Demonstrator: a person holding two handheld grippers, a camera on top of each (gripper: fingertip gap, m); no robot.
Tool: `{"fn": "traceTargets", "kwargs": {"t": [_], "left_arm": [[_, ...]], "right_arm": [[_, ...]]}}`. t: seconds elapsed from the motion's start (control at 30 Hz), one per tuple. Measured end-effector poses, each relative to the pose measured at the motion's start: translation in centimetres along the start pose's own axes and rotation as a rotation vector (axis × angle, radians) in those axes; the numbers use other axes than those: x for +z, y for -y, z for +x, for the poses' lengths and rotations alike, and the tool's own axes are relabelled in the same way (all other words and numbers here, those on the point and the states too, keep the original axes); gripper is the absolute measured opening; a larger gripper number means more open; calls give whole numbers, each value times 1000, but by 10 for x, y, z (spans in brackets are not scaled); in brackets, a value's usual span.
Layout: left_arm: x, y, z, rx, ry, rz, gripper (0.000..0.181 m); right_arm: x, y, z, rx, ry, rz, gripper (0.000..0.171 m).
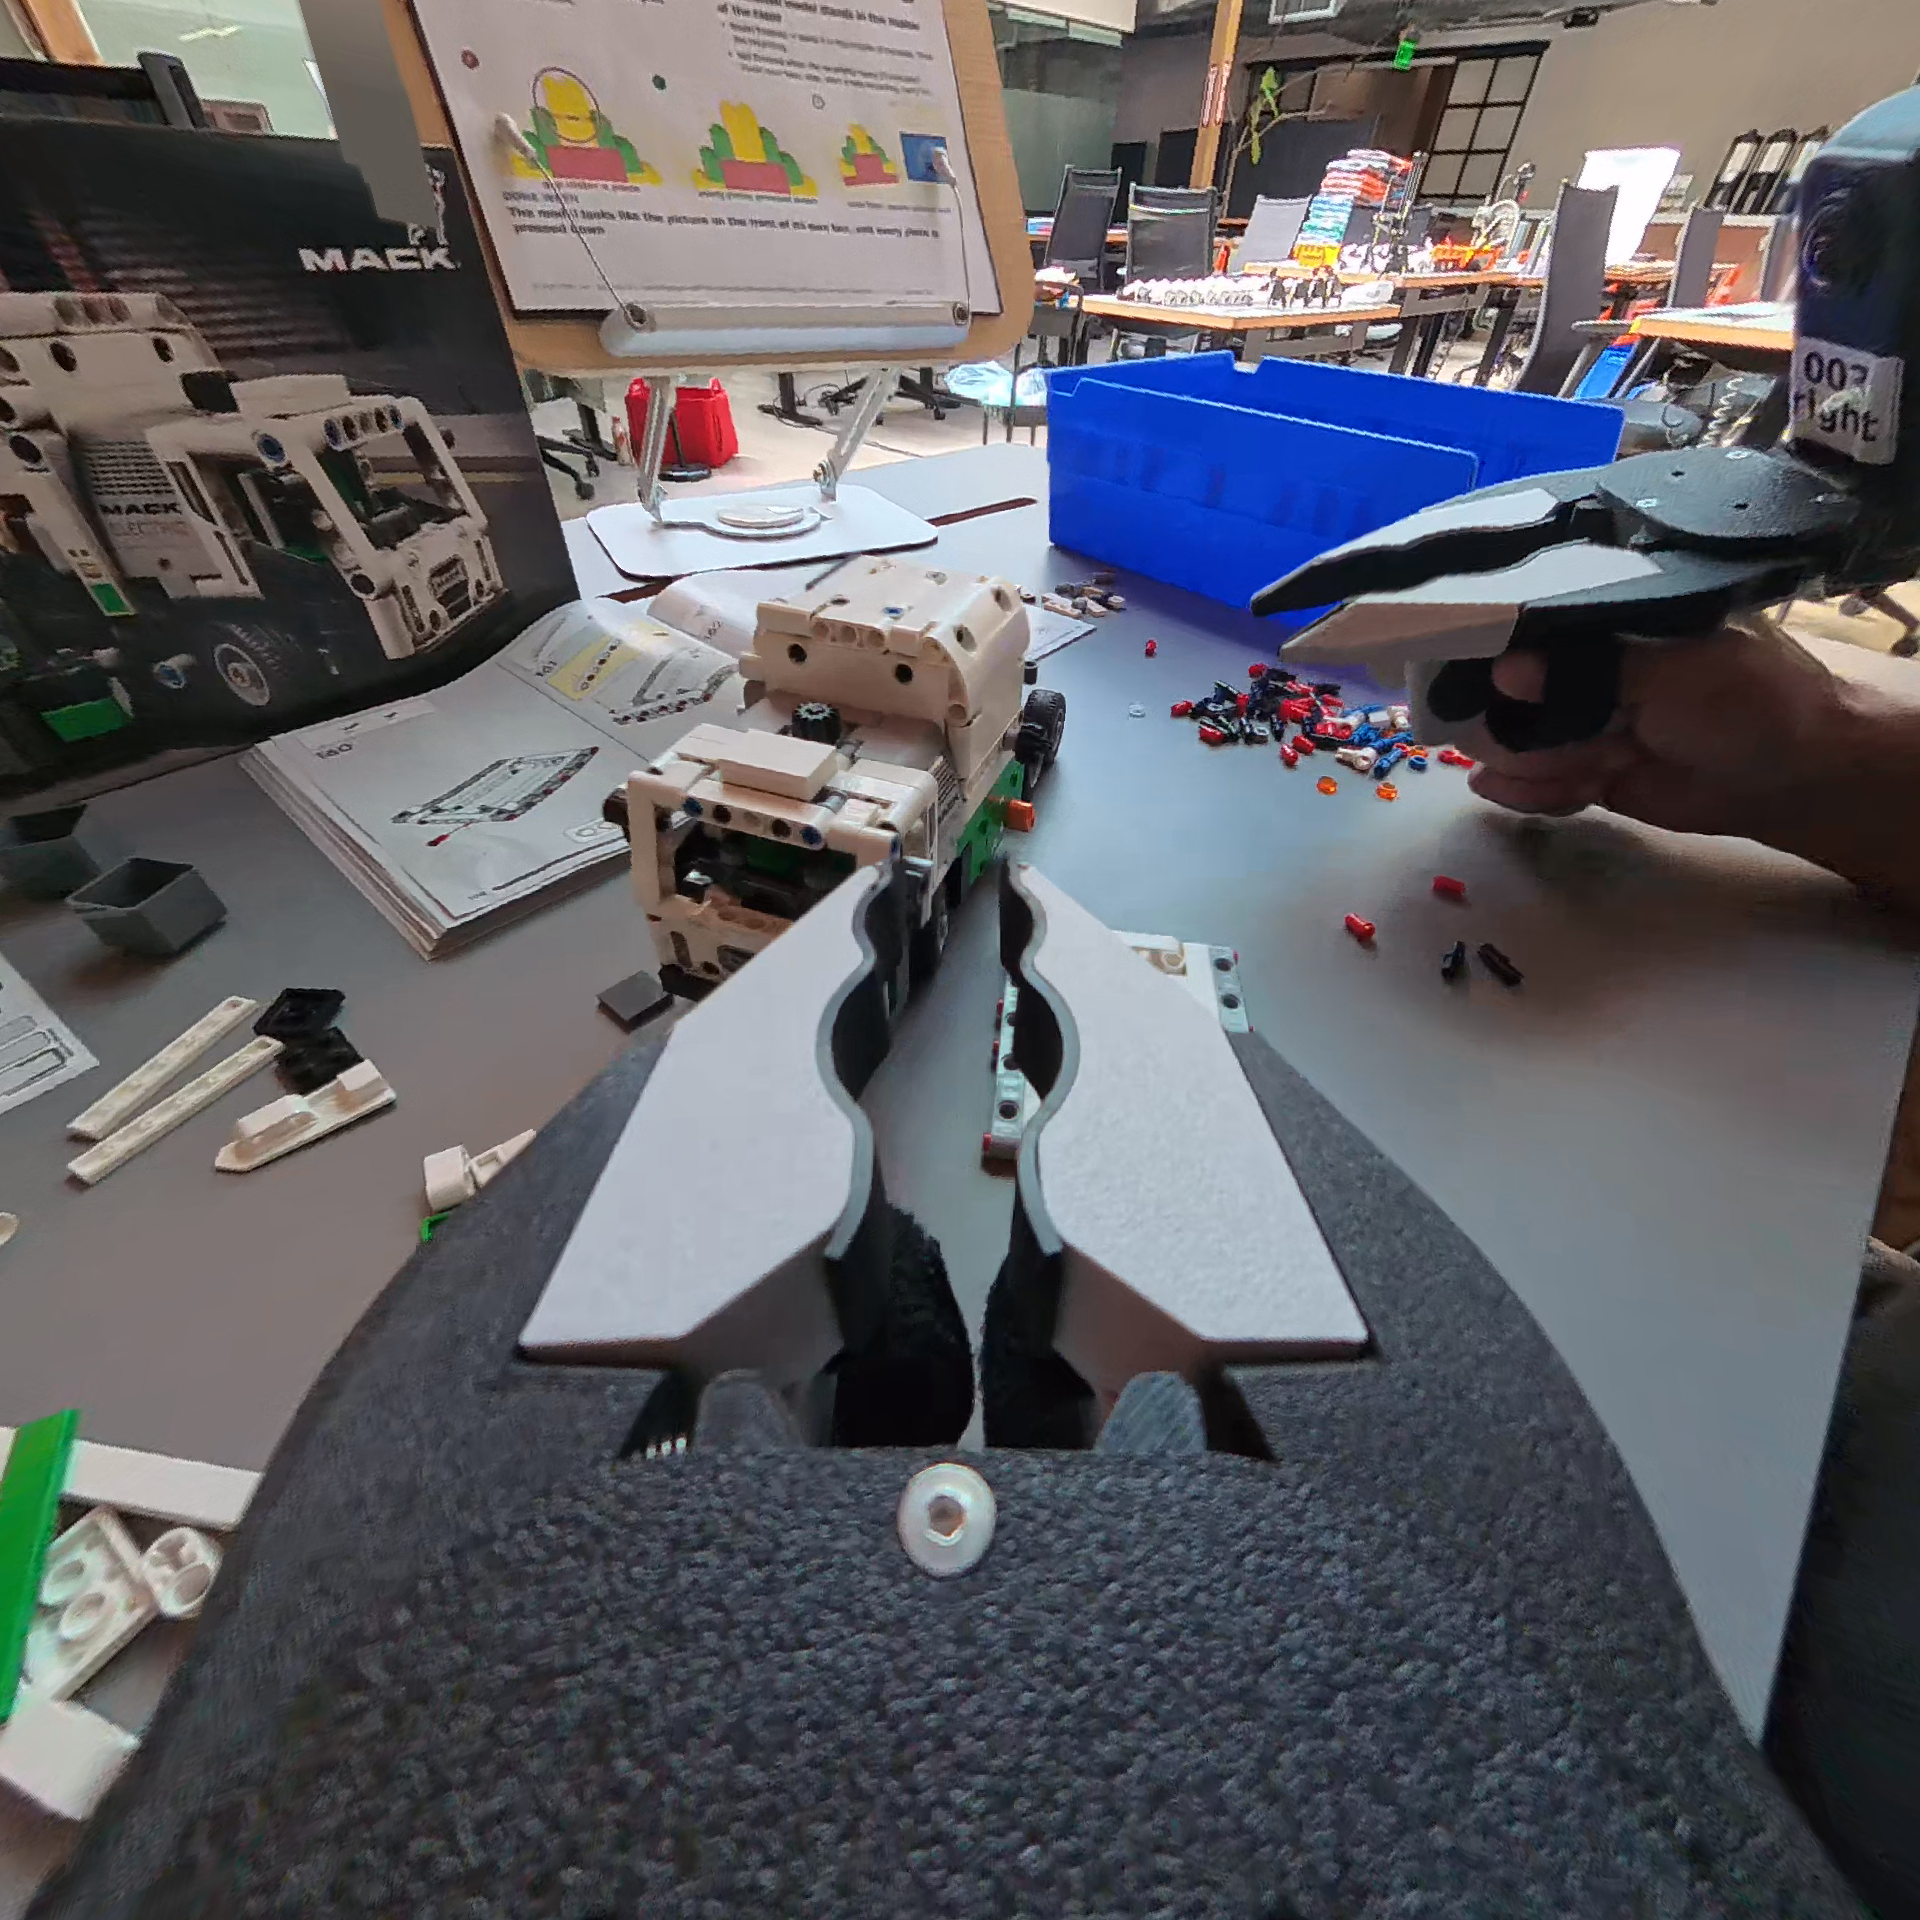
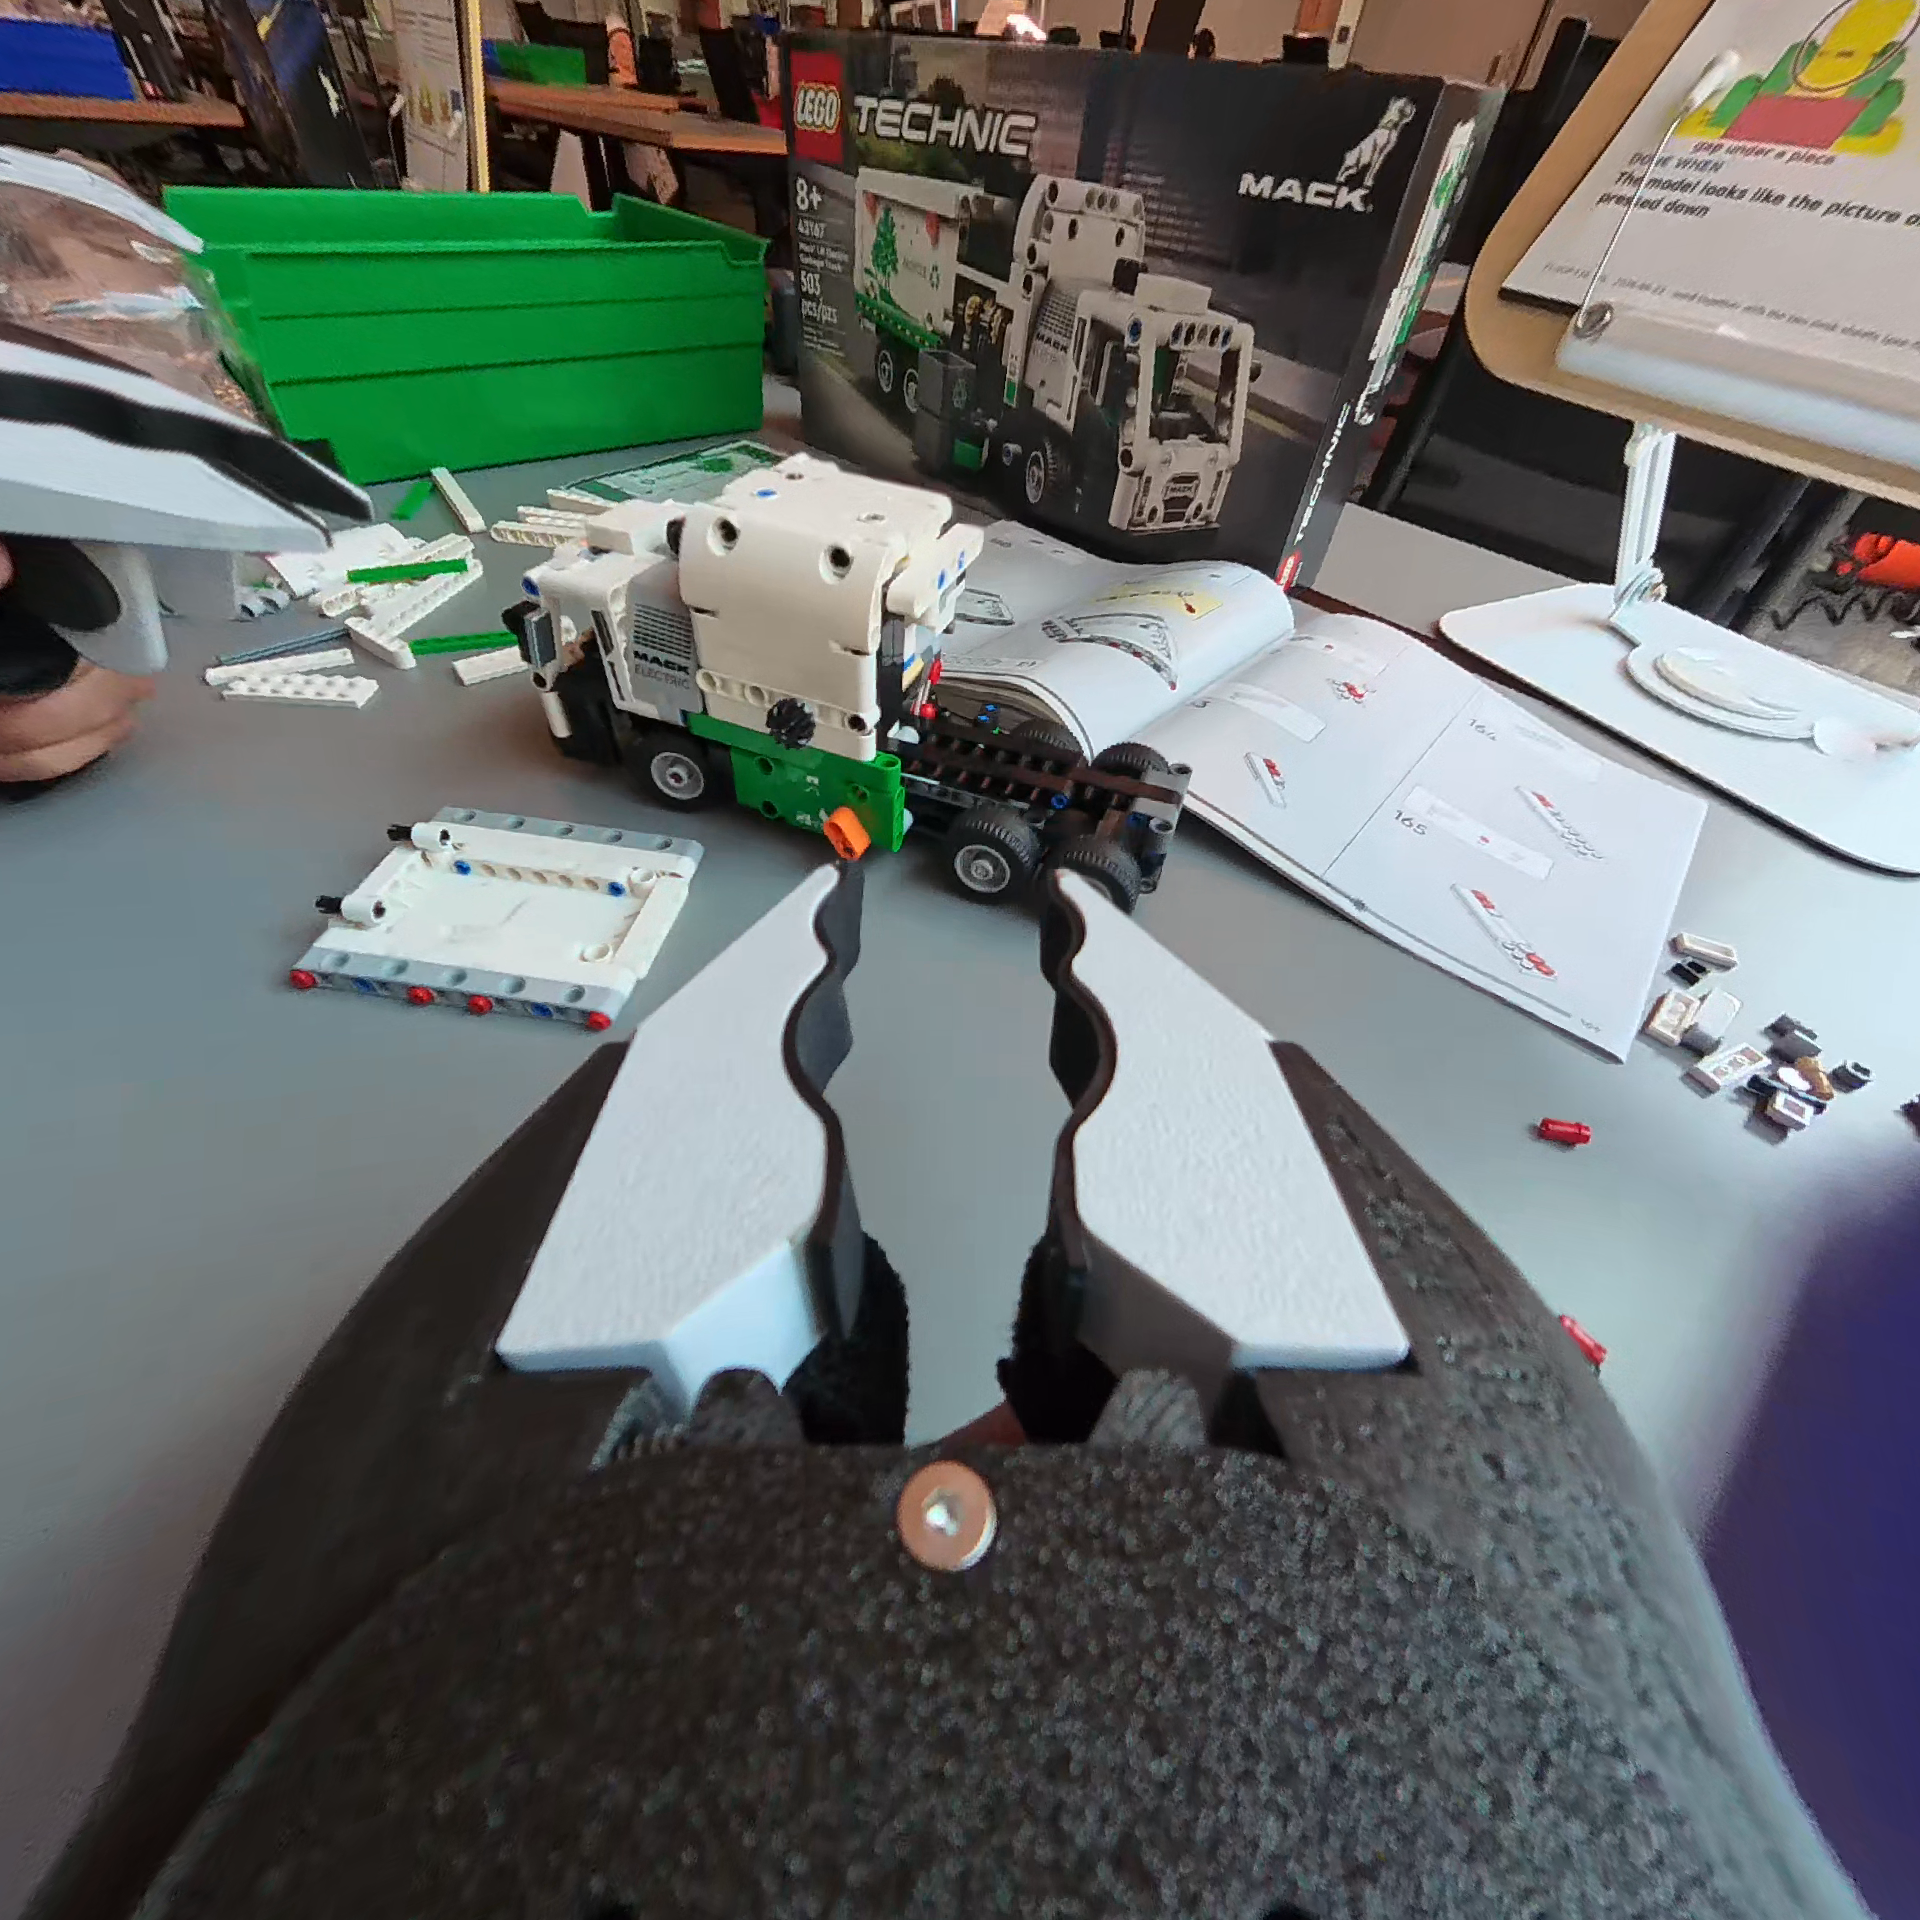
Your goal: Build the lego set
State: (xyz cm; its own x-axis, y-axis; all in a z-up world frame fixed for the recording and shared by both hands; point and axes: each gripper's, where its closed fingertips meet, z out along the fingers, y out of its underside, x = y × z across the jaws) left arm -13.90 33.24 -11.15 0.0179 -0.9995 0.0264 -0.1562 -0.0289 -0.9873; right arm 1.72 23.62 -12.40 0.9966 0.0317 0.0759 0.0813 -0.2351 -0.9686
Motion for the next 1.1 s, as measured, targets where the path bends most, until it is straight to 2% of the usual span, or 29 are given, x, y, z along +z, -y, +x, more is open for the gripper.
{"fn": "traceTargets", "kwargs": {"t": [0.2, 0.5, 0.7, 1.1], "left_arm": [[12, -6, -12, 7, 26, -53, 21], [11, -5, -24, -198, -46, -45, 16], [14, -9, -23, -152, -11, -68, 14], [14, -9, -25, -176, -19, -68, 14]], "right_arm": [[6, -9, 12, 20, -21, -58, 30], [7, -14, 18, 84, -17, -93, 22], [8, -17, 20, 98, -16, -116, 24], [10, -21, 19, 99, -5, -142, 24]]}}
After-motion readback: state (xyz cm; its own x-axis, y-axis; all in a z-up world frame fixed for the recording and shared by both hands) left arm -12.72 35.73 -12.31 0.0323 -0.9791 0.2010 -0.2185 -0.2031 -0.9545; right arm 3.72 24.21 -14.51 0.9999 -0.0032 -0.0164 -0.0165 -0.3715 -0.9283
